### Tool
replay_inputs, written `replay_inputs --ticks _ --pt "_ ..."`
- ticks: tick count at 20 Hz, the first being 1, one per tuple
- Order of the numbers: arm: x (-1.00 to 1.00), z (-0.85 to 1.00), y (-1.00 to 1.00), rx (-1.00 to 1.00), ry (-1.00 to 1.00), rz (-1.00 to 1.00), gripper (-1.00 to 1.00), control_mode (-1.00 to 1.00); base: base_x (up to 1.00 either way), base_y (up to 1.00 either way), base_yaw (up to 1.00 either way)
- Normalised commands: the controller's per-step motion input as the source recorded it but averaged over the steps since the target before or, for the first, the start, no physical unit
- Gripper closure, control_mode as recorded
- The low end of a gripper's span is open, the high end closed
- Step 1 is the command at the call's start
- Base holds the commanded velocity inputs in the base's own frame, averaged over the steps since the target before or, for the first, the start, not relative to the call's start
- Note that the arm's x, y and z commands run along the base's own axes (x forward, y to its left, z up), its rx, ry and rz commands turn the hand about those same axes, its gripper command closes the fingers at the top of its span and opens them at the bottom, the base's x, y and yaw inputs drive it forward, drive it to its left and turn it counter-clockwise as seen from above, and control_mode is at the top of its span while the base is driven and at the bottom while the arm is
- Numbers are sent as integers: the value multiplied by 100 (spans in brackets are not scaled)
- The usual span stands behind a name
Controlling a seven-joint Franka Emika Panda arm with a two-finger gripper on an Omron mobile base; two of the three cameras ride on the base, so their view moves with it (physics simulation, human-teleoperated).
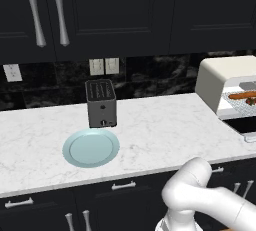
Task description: Pick up the kebab skewer and baguette bread, and place them inside the toaster oven. Close the toaster oven door and start by setting the timer.
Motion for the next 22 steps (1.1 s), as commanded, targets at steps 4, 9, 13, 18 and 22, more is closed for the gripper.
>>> replay_inputs --ticks 4,9,13,18,22 --pt "0 0 0 8 -9 -10 -100 -100 0 0 0" --pt "18 0 0 0 -4 -7 -100 -100 0 0 0" --pt "26 0 0 0 0 -3 -100 -100 0 0 0" --pt "18 0 0 0 0 -1 -100 -100 0 0 0" --pt "11 0 0 0 0 0 -100 -100 0 0 0"
